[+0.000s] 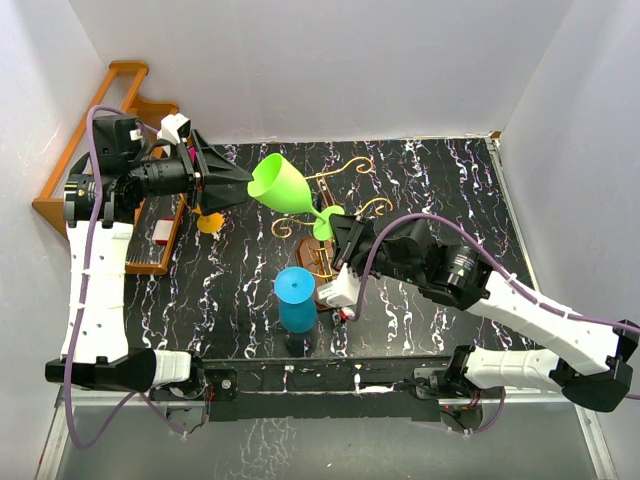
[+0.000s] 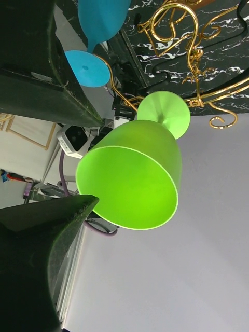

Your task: Take the wine glass off the wine glass rack

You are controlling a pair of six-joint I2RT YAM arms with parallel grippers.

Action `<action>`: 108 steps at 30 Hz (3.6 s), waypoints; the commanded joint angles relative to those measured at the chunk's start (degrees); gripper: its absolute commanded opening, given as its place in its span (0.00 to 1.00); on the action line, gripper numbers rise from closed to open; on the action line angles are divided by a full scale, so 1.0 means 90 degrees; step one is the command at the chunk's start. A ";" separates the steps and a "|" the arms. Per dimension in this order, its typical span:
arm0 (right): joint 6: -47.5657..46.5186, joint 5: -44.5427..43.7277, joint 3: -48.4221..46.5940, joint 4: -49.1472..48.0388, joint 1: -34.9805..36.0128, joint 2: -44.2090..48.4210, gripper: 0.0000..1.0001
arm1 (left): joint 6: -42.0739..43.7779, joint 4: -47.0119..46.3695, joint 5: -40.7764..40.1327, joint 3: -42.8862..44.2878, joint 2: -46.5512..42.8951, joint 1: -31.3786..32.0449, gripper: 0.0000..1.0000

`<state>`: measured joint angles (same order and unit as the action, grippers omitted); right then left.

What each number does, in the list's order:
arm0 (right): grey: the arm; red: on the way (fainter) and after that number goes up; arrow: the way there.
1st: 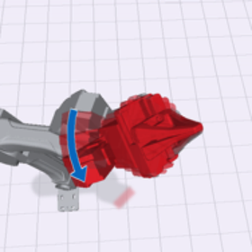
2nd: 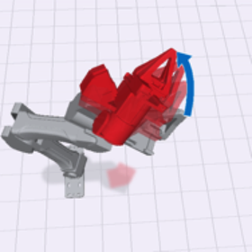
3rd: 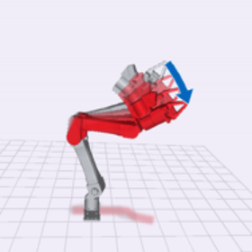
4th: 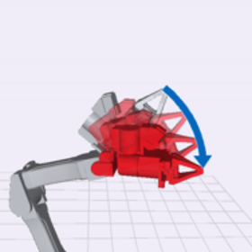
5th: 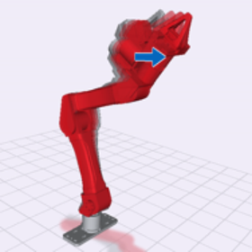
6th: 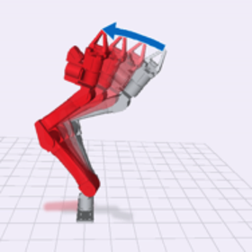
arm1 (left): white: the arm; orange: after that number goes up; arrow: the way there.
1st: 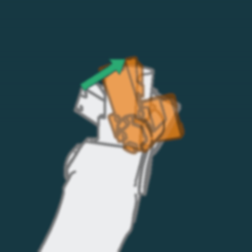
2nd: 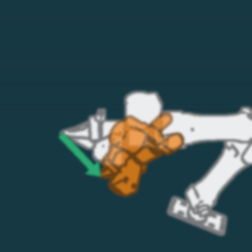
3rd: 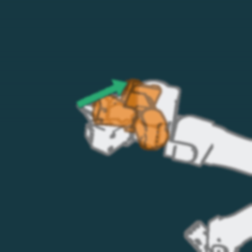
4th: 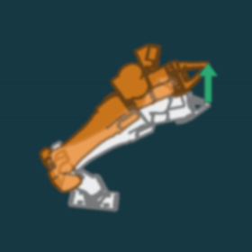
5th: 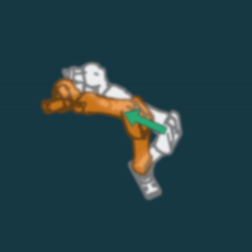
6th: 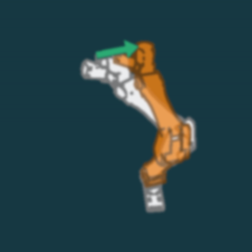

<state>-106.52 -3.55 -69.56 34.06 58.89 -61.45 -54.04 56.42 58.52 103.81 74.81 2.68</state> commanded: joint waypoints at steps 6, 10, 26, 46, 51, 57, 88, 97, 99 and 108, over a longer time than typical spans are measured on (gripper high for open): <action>-0.0586 -0.0168 -0.0457 -0.0571 0.0227 -0.0132 0.08 | 0.0727 0.0807 -0.0213 0.0228 0.0005 -0.0035 0.54; -0.0668 -0.0233 -0.0602 -0.0682 0.0308 -0.0270 0.08 | 0.1150 0.1221 -0.0469 0.0296 0.0105 -0.0034 0.53; -0.0197 -0.0637 -0.0435 -0.0822 0.0426 -0.0121 0.28 | 0.1589 0.1811 -0.1590 0.0908 0.0162 -0.0032 0.00; 0.5878 -0.3070 -0.1387 -0.3119 0.0468 -0.0336 0.43 | 0.1945 0.2138 -0.6444 0.1258 0.0026 -0.0034 0.00; 0.7974 -0.4070 -0.3022 -0.1935 0.0468 -0.1119 0.41 | 0.2097 0.2105 -0.7707 0.0158 -0.0194 -0.0034 0.00; 1.0504 -0.3576 -0.5416 0.0659 0.0469 -0.2383 0.41 | 0.1752 0.1399 -0.8712 -0.1573 -0.0616 -0.0034 0.00; 1.4999 0.1034 -0.5172 0.2978 0.0468 -0.1789 0.42 | 0.2303 -0.0620 -0.8236 -0.2696 0.1047 -0.1049 0.38; 1.5864 0.1440 -0.4406 0.2972 0.0468 -0.1346 0.48 | 0.1980 0.0082 -0.7156 -0.2340 -0.0109 -0.0982 0.41; 1.6017 0.1899 -0.4102 0.2839 0.0467 -0.1225 0.49 | 0.1817 0.0092 -0.6772 -0.2340 -0.0439 -0.0986 0.42; 1.7816 0.2876 -0.1889 0.1796 0.0468 -0.0381 0.44 | 0.0588 -0.1566 -0.3498 -0.3461 -0.1812 -0.0977 0.43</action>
<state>44.91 18.39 -90.98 57.21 62.89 -66.98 -42.19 49.43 10.22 77.52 61.49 -6.26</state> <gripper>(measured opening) 0.465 0.429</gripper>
